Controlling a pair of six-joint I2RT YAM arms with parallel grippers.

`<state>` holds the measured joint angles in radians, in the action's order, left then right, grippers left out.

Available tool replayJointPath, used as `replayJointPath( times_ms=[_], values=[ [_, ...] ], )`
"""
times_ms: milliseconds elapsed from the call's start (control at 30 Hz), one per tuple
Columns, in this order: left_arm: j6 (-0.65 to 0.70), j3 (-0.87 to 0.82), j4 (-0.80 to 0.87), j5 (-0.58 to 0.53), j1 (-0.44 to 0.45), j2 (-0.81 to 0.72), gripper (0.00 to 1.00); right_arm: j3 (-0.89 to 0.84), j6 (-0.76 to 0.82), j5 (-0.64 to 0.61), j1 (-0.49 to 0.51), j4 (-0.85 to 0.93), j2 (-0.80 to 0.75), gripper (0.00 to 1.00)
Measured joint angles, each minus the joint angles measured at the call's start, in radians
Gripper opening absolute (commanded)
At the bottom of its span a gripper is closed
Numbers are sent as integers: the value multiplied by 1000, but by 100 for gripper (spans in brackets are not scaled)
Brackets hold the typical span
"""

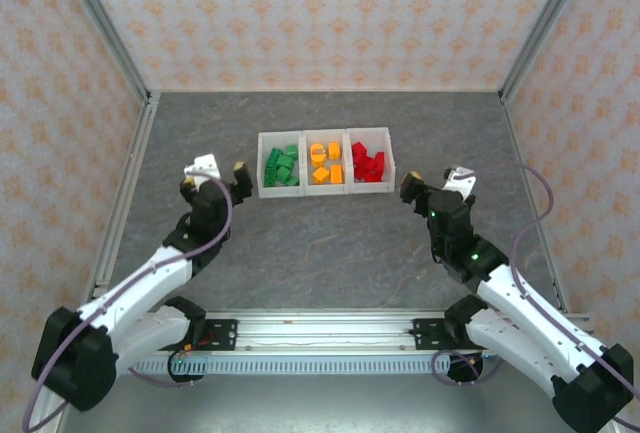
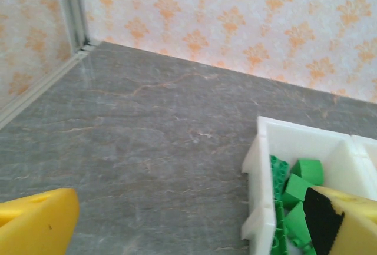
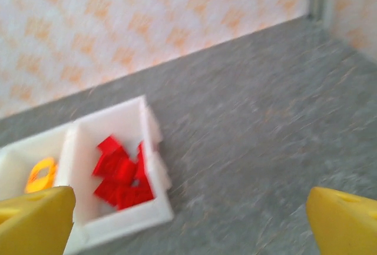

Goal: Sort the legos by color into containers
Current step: Reset both arms

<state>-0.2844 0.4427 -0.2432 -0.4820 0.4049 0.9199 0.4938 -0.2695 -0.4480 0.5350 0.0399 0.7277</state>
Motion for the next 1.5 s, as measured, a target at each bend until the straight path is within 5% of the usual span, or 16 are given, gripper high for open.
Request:
replayJointPath(
  times_ms=[200, 333, 567, 767, 1167, 1500],
  values=[
    [66, -240, -246, -98, 0, -229, 99, -287, 151, -96, -194, -434, 22, 100],
    [109, -309, -367, -178, 0, -226, 99, -402, 156, -69, -355, -759, 219, 100],
    [218, -377, -550, -210, -1, -121, 99, -305, 299, 92, -350, -1079, 682, 100],
    [290, -427, -757, -133, -75, 3, 99, -329, 326, 183, -410, -1346, 796, 100],
    [346, -425, -1265, 5, -238, 649, 100, -302, 298, 251, -453, -1318, 808, 100],
    [258, -250, -1177, 185, -392, 617, 99, -301, 297, 258, -454, -1318, 808, 100]
  ],
)
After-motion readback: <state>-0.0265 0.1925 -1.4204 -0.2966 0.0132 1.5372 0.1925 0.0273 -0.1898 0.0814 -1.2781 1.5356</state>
